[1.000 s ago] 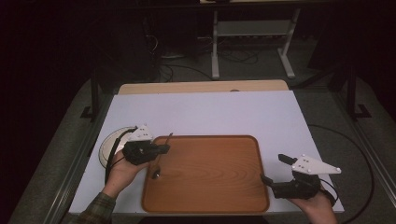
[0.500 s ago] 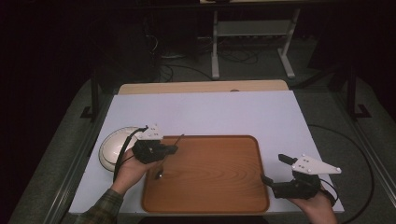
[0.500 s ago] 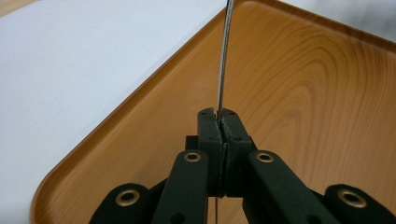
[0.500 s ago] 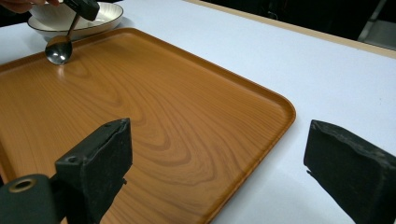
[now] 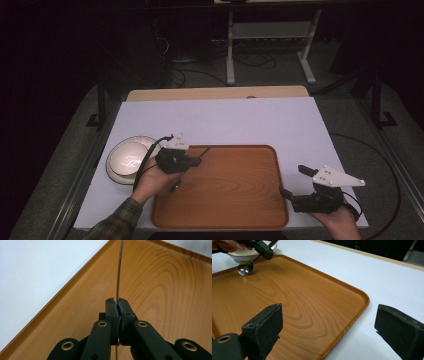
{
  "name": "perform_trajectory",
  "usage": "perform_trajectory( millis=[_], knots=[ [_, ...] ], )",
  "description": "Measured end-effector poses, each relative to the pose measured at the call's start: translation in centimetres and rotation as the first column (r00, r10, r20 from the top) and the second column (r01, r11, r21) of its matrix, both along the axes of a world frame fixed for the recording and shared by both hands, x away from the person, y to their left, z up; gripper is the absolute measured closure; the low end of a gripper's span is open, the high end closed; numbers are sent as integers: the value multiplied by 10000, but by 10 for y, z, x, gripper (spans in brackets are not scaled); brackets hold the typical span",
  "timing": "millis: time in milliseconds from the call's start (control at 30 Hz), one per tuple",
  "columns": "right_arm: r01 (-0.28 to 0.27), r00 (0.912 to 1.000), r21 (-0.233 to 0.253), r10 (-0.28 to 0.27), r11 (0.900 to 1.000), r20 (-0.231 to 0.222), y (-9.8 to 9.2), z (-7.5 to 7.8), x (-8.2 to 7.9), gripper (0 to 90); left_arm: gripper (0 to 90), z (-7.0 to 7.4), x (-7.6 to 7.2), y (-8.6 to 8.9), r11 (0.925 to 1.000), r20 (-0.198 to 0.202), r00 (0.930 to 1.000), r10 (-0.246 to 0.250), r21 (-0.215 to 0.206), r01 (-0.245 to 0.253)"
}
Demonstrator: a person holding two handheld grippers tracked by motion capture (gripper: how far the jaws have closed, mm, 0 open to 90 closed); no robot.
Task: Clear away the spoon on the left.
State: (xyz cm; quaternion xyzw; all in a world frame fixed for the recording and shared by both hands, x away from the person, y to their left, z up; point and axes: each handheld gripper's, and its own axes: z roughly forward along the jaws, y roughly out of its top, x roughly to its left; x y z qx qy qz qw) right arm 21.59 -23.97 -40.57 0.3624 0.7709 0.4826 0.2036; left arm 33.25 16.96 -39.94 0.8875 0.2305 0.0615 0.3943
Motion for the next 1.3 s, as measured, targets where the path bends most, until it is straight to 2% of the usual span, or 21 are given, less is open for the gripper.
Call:
perform_trajectory(
  millis=[367, 700, 867, 1033, 1067, 1300],
  knots=[
    [-22, 10000, -47, 21, 10000, -38, 0, -1, 0, 74, 854, -14, 8, -18, 9985, -368, 9988, -337, 413, 353],
    [-2, 10000, -91, 2, 10000, -66, 0, -1, 0, 75, 838, -28, 12, -35, 9923, -655, 9957, -659, 1006, 722],
    [-5, 10000, -109, 4, 9999, -69, 1, -1, 0, 76, 831, -32, 11, -40, 9875, -601, 9957, -700, 1371, 777],
    [-1, 10000, -115, 0, 9999, -60, 1, -1, 0, 77, 817, -34, 11, -40, 9868, -558, 9959, -718, 1416, 790],
    [30, 10000, -140, -30, 9999, -31, 1, -1, 0, 124, 816, -34, 11, -40, 9868, -566, 9958, -714, 1418, 788],
    [20, 10000, -134, -20, 9999, -28, 1, -1, 0, 125, 799, -34, 11, -40, 9876, -594, 9959, -682, 1373, 758]
  ],
)
